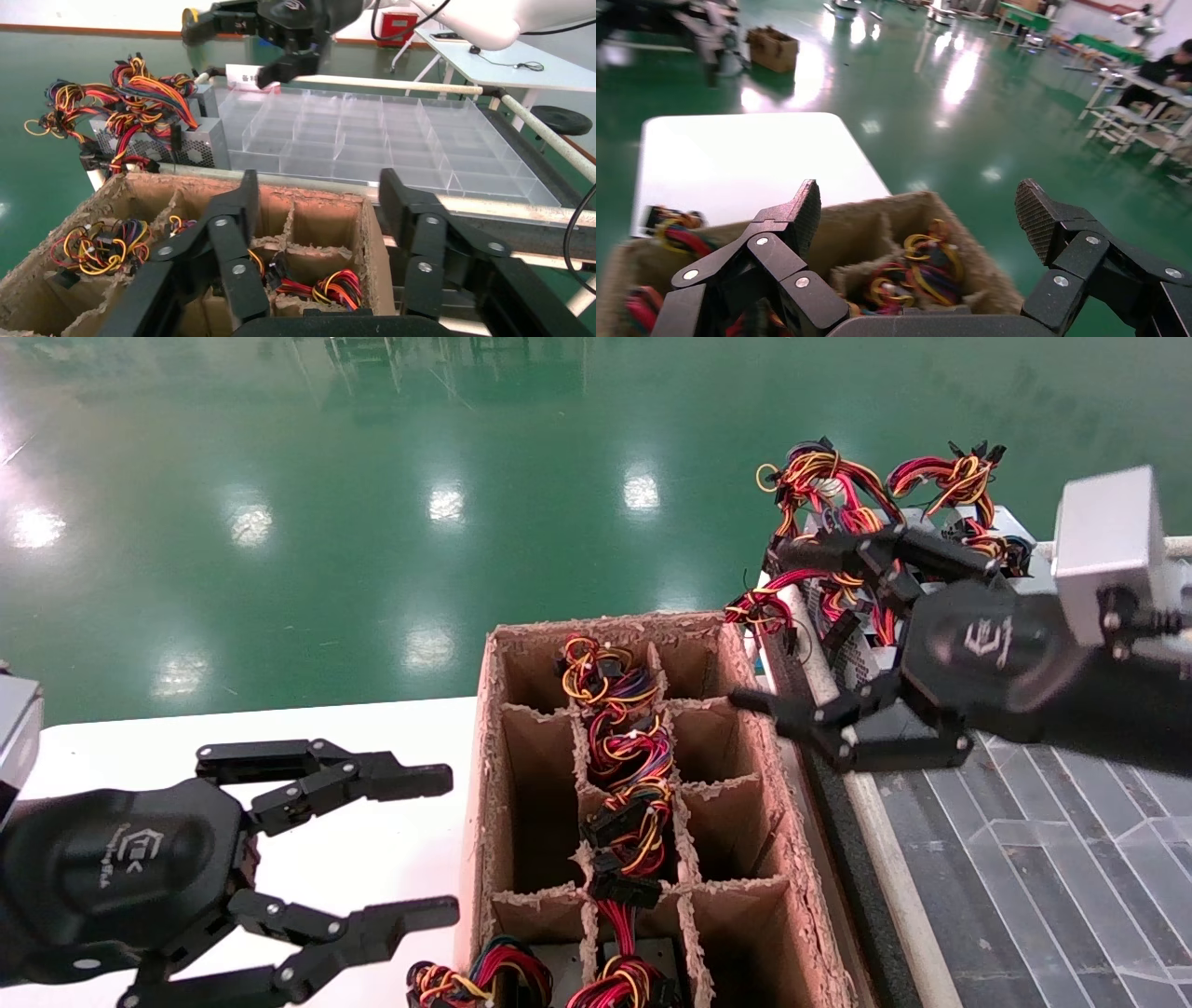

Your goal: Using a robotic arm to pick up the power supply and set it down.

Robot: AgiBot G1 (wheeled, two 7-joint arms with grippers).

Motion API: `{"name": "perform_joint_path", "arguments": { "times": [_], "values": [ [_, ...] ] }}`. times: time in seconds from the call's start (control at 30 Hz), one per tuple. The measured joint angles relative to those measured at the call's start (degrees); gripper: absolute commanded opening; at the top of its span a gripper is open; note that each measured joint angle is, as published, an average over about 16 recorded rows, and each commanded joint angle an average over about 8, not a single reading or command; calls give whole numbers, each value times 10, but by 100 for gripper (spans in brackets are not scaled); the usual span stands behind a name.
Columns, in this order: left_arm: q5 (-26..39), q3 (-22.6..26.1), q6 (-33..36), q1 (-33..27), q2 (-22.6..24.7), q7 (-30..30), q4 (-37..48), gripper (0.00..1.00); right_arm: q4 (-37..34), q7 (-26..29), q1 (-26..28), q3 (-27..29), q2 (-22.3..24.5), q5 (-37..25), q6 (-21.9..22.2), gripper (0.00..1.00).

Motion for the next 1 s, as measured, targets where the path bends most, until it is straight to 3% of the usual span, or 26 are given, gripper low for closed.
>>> {"name": "perform_joint_path", "arguments": {
  "times": [1.0],
  "values": [
    [0,0,0,0,0,0,0,100,55,53,-110,-7,11,125,-84,100]
  ]
}}
